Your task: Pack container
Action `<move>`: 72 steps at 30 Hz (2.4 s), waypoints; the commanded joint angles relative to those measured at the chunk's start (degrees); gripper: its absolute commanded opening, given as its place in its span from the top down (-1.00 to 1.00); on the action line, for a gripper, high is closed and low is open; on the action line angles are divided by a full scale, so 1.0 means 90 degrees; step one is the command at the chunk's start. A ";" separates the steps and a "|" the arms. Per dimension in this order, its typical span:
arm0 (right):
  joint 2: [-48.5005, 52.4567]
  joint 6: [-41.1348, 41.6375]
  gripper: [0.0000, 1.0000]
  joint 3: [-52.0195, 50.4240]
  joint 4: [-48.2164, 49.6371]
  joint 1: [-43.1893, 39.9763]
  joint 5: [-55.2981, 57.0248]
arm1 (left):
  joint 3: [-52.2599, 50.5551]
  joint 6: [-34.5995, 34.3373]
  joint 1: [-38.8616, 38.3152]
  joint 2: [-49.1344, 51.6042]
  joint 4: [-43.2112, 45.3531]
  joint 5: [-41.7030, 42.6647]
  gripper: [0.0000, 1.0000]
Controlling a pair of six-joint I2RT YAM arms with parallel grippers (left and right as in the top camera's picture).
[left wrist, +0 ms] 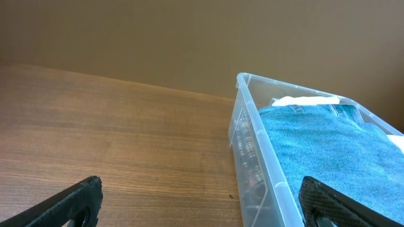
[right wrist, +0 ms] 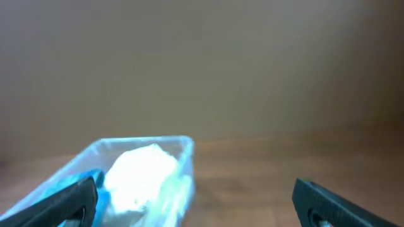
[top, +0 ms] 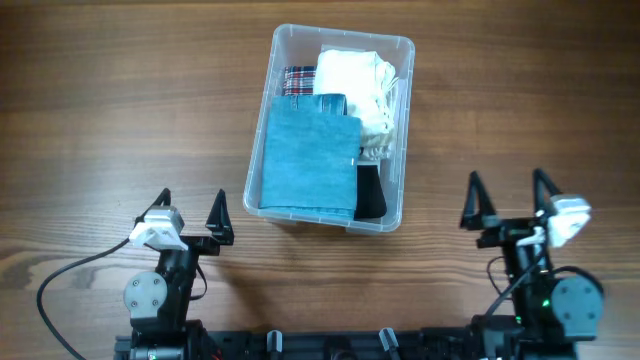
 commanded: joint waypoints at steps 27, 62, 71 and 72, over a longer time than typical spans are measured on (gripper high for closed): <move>-0.0799 -0.0680 -0.99 -0.2103 0.1753 0.0049 0.0304 | -0.0041 0.0146 0.0058 -0.0068 0.0000 0.0029 -1.00; -0.0755 -0.0682 -0.99 -0.2101 0.0889 -0.0233 0.0308 | -0.0041 0.0146 0.0058 -0.0068 0.0000 0.0029 -0.99; -0.0755 -0.0682 -0.99 -0.2101 0.0889 -0.0231 0.0308 | -0.0041 0.0146 0.0058 -0.0068 0.0000 0.0029 -0.99; -0.0755 -0.0680 -1.00 -0.2101 0.0889 -0.0231 0.0308 | -0.0041 0.0146 0.0058 -0.0068 0.0000 0.0029 -0.99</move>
